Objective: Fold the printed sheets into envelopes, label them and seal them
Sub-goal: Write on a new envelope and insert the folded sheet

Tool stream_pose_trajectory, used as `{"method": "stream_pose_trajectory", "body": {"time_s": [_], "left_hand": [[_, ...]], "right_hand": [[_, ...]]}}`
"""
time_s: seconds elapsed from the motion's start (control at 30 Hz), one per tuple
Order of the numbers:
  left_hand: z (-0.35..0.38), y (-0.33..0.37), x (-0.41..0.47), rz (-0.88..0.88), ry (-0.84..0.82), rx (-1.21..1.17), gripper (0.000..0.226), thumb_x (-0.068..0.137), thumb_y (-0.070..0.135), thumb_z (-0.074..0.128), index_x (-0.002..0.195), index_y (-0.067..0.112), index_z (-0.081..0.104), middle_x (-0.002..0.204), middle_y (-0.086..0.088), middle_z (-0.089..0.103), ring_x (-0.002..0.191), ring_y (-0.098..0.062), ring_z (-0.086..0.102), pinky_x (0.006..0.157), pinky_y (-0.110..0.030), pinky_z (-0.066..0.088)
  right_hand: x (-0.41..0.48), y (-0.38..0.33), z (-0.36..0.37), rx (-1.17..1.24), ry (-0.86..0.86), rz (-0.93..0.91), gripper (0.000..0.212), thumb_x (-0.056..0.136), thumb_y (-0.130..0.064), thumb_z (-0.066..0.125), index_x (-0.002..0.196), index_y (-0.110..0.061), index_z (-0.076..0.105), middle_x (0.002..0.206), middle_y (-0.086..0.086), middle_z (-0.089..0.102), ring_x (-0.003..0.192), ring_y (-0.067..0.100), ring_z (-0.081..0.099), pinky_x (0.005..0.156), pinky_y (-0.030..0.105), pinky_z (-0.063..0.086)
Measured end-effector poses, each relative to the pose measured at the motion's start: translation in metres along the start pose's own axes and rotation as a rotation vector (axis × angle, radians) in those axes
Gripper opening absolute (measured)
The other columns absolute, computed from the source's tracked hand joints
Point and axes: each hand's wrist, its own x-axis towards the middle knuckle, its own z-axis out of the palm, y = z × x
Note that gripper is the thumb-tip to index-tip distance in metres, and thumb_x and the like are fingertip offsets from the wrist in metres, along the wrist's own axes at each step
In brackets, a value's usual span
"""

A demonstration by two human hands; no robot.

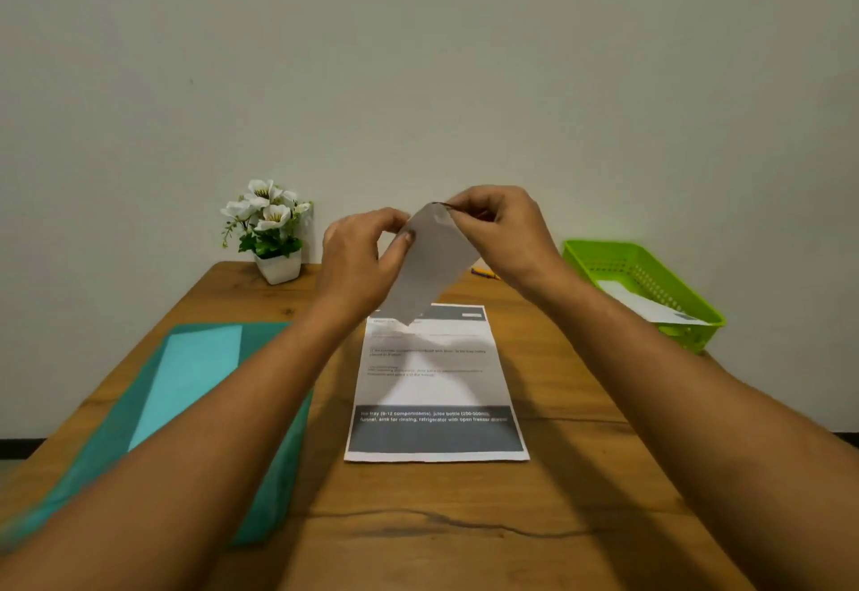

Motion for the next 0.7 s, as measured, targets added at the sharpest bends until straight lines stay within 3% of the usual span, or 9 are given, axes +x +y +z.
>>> {"method": "stream_pose_trajectory", "body": {"time_s": [0.1,0.2,0.27,0.37,0.53,0.6,0.7], "left_hand": [[-0.014,0.012,0.012,-0.053,0.017,-0.119,0.011,0.098,0.025,0.066,0.101,0.026,0.076,0.094,0.015,0.074,0.091,-0.001,0.066,0.073,-0.032,0.052],[-0.021,0.017,0.016,-0.141,0.072,-0.286,0.011,0.098,0.022,0.067,0.103,0.023,0.077,0.098,0.013,0.075,0.096,-0.002,0.068,0.084,-0.032,0.059],[-0.024,0.024,0.021,-0.172,0.076,-0.399,0.013,0.098,0.020,0.068,0.106,0.022,0.077,0.101,0.007,0.077,0.099,-0.009,0.071,0.091,-0.040,0.060],[-0.031,0.038,0.033,-0.169,0.077,-0.514,0.014,0.099,0.016,0.067,0.106,0.025,0.075,0.105,0.003,0.078,0.102,-0.015,0.073,0.095,-0.044,0.059],[-0.035,0.052,0.039,-0.138,0.081,-0.570,0.015,0.099,0.015,0.066,0.109,0.022,0.075,0.108,0.001,0.077,0.104,-0.016,0.073,0.096,-0.042,0.059],[-0.028,0.046,0.025,-0.172,0.064,-0.565,0.014,0.099,0.016,0.067,0.108,0.023,0.075,0.107,0.002,0.078,0.104,-0.017,0.073,0.095,-0.044,0.059],[-0.005,0.027,-0.020,-0.283,-0.003,-0.547,0.009,0.097,0.022,0.071,0.104,0.023,0.076,0.103,0.003,0.078,0.101,-0.019,0.073,0.092,-0.051,0.059]], "right_hand": [[0.004,-0.017,-0.014,0.216,0.063,-0.013,0.029,0.101,-0.041,0.065,0.096,-0.015,0.078,0.089,0.003,0.076,0.083,0.013,0.069,0.073,0.032,0.055],[0.005,-0.020,-0.024,0.402,0.116,0.084,0.033,0.098,-0.044,0.068,0.112,-0.014,0.071,0.101,0.007,0.076,0.092,0.016,0.072,0.079,0.032,0.060],[0.006,-0.016,-0.027,0.370,0.113,0.114,0.027,0.096,-0.028,0.074,0.118,-0.014,0.067,0.099,0.008,0.076,0.091,0.017,0.074,0.075,0.030,0.060],[0.009,-0.018,-0.031,0.338,0.107,0.080,0.008,0.097,-0.005,0.068,0.105,-0.008,0.069,0.095,0.013,0.075,0.080,0.012,0.072,0.068,0.026,0.058],[0.013,-0.025,-0.041,0.324,0.140,0.029,0.006,0.099,-0.004,0.065,0.100,-0.007,0.069,0.098,0.015,0.076,0.083,0.015,0.072,0.069,0.028,0.061],[0.001,-0.011,-0.033,0.312,0.137,0.070,0.004,0.098,-0.003,0.065,0.099,-0.003,0.069,0.097,0.018,0.075,0.081,0.016,0.071,0.070,0.030,0.060],[-0.037,0.025,-0.009,0.266,0.065,0.180,0.003,0.095,0.001,0.067,0.095,-0.001,0.069,0.087,0.017,0.073,0.075,0.016,0.067,0.063,0.022,0.053]]}}
